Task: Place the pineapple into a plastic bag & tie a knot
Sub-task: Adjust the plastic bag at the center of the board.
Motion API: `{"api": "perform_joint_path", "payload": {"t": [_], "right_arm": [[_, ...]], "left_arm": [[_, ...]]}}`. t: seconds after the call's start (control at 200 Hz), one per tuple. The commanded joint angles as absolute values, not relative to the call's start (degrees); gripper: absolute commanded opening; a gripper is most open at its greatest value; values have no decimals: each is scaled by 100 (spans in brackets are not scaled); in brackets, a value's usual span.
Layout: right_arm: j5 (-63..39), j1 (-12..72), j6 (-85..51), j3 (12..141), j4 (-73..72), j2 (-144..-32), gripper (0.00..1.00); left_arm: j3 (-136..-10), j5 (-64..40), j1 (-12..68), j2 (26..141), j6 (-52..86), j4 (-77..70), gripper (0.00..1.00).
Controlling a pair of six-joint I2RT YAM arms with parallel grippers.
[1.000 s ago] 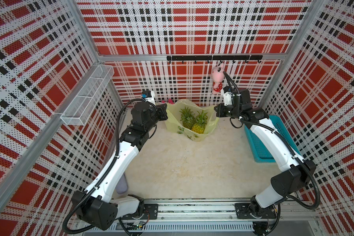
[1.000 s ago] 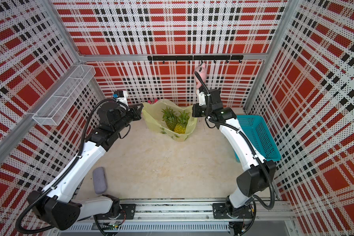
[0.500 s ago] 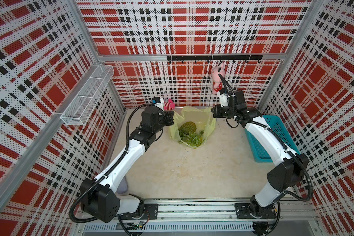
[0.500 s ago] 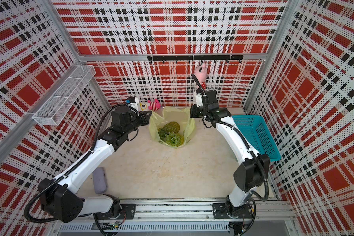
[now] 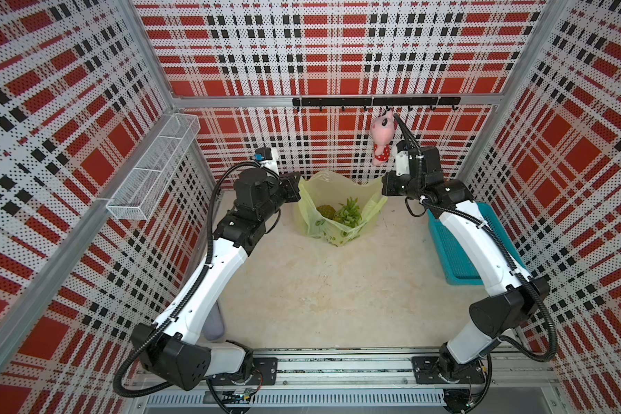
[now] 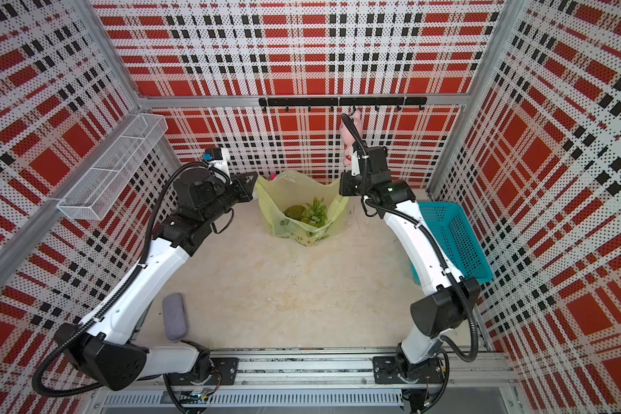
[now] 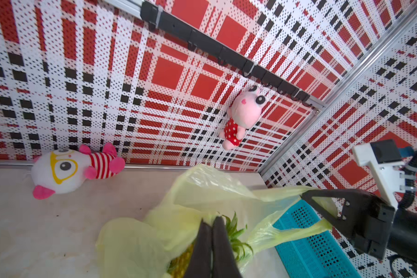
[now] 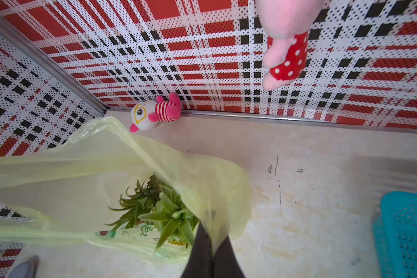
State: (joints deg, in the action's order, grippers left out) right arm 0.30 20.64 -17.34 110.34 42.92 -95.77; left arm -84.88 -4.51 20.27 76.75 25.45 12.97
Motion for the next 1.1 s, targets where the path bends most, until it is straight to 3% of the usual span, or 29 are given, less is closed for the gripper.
{"api": "perform_joint_path", "payload": {"t": [0.0,0.15,0.436,0.787,1.092], "right_arm": [[474,2062,-1590,11407,4414,-9644,0],[295,2040,-1596,11209,4371,-9675,0],[-350,2043,-1530,10288,3895,-9233,0],[-532,2102,-1572,10747,3956,-8933,0],[-711,2161,-1759,9574,3677,-8971,0]], "left_arm": [[-9141,-281,1960,7580,2460,815,0],[-9221,-339,1932,7682,2511,756,0],[-8029,-506,1920,7417,2600,765,0],[-8039,-678,1885,7298,2459,992,0],[-6258,-909,1925,6987,2549,545,0]]}}
